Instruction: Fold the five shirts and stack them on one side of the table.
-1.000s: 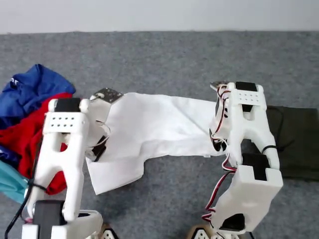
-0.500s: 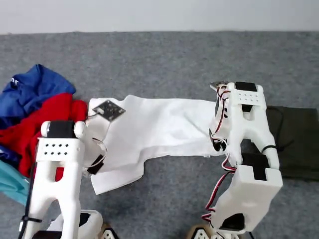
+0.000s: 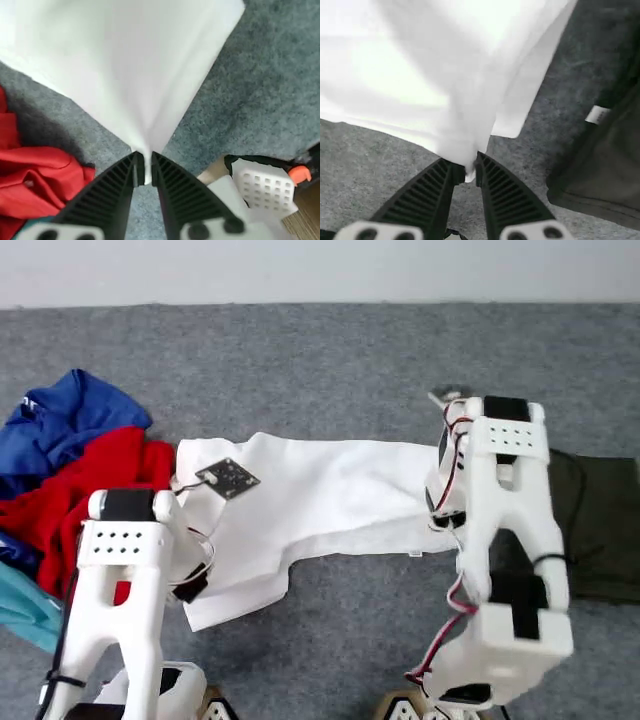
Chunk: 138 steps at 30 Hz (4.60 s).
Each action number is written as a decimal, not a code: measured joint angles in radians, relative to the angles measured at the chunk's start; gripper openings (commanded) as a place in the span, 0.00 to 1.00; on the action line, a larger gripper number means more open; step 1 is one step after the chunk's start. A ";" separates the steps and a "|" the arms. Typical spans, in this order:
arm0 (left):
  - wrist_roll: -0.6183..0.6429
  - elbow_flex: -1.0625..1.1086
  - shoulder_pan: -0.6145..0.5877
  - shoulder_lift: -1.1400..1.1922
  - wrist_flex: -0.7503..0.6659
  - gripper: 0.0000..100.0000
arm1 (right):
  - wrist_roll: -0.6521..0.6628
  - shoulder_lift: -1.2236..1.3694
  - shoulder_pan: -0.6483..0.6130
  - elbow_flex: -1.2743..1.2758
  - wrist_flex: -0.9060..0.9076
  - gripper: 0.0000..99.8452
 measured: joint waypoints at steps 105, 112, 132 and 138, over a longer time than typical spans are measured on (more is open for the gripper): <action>-0.015 -0.161 -0.002 -0.009 -0.018 0.10 | -0.031 0.606 0.012 -0.433 -0.334 0.01; -0.012 -0.138 -0.002 -0.009 -0.018 0.10 | 0.006 0.621 0.049 -0.583 -0.206 0.01; -0.009 -0.120 -0.002 -0.009 -0.018 0.11 | 0.068 0.692 0.115 -0.663 -0.081 0.21; -0.009 -0.089 -0.002 -0.009 -0.018 0.11 | 0.092 0.503 0.115 -0.663 0.012 0.21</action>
